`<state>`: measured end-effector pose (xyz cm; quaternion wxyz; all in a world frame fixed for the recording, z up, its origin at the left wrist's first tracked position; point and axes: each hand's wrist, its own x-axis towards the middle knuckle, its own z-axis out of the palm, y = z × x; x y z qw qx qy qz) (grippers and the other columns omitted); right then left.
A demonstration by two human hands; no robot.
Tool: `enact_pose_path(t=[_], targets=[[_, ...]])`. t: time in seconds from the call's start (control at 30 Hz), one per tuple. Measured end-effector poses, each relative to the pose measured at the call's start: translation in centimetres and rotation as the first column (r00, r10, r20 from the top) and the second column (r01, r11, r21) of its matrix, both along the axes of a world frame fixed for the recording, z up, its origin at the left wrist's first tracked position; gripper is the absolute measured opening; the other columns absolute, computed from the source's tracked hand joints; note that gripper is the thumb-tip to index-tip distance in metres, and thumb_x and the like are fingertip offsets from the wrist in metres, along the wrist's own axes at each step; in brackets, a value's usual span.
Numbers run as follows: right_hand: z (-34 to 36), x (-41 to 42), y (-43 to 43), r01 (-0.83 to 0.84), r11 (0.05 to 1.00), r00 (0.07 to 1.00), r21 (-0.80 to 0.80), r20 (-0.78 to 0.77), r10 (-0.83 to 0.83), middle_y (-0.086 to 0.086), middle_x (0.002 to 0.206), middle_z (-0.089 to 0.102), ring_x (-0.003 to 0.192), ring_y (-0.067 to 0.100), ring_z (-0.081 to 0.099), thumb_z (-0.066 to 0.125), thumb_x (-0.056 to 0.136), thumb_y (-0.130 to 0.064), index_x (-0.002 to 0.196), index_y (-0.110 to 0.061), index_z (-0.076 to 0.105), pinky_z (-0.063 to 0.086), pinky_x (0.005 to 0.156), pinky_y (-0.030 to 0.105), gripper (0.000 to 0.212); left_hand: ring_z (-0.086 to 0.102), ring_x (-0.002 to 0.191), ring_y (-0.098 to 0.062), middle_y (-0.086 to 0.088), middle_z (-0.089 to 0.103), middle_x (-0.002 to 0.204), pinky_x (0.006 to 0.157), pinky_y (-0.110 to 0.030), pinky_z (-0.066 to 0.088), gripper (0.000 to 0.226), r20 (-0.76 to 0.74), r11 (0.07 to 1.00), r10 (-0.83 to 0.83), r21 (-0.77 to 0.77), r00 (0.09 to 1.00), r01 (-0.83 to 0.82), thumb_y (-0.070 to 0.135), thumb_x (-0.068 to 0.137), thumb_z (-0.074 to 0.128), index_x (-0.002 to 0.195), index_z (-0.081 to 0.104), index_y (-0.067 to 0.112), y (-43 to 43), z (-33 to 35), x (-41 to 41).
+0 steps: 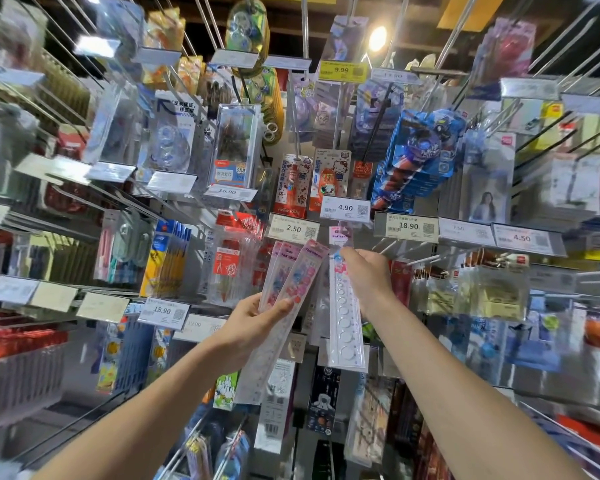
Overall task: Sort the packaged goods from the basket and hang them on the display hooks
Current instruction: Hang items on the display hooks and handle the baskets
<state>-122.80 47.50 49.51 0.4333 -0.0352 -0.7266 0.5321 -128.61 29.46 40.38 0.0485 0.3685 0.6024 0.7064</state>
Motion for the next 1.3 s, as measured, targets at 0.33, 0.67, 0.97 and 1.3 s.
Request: enact_pose_path(t=[0.33, 0.67, 0.97, 1.3], targets=[[0.5, -2.4, 0.7, 0.087, 0.993, 0.949, -0.079, 0.308, -0.059, 0.004, 0.092, 0.058, 0.090, 0.025, 0.055, 0.054, 0.104, -0.030, 0.110, -0.007, 0.059, 0.042, 0.073, 0.031, 0.025, 0.074, 0.092, -0.004, 0.002, 0.078, 0.109, 0.064, -0.011, 0.054, 0.029, 0.002, 1.000, 0.024, -0.006, 1.000, -0.024, 0.030, 0.101, 0.061, 0.123, 0.068, 0.013, 0.2, -0.3, 0.0], [-1.2, 0.4, 2.4, -0.130, 0.984, 0.736, 0.120, 0.677, 0.015, 0.009, 0.095, 0.059, 0.076, 0.015, 0.061, 0.071, 0.090, -0.009, 0.104, -0.005, 0.055, 0.046, 0.062, 0.030, 0.022, 0.072, 0.087, 0.003, 0.006, 0.078, 0.106, 0.059, -0.008, 0.052, 0.025, 0.020, 1.000, 0.010, 0.002, 1.000, -0.010, 0.027, 0.101, 0.060, 0.121, 0.068, 0.014, 0.5, -0.5, -0.1], [-4.0, -3.3, 2.8, 0.161, 0.867, 0.743, 0.472, 0.520, -0.421, 0.004, 0.082, 0.060, 0.062, 0.012, 0.051, 0.064, 0.098, -0.036, 0.091, -0.006, 0.055, 0.040, 0.055, 0.022, 0.033, 0.072, 0.091, -0.017, -0.011, 0.076, 0.111, 0.065, -0.020, 0.057, 0.031, -0.008, 1.000, 0.026, -0.012, 1.000, -0.026, 0.034, 0.096, 0.065, 0.118, 0.069, 0.013, 0.4, -0.3, 0.0], [-3.5, -2.0, 1.0, -0.245, 0.958, 0.871, 0.152, 0.467, 0.149, 0.005, 0.083, 0.064, 0.070, 0.017, 0.058, 0.062, 0.091, -0.013, 0.089, -0.012, 0.062, 0.036, 0.051, 0.024, 0.003, 0.072, 0.086, -0.014, 0.000, 0.078, 0.097, 0.071, -0.026, 0.056, 0.025, -0.058, 0.998, 0.040, -0.039, 0.998, -0.042, 0.032, 0.097, 0.064, 0.113, 0.072, 0.014, 0.6, -0.4, -0.4]])
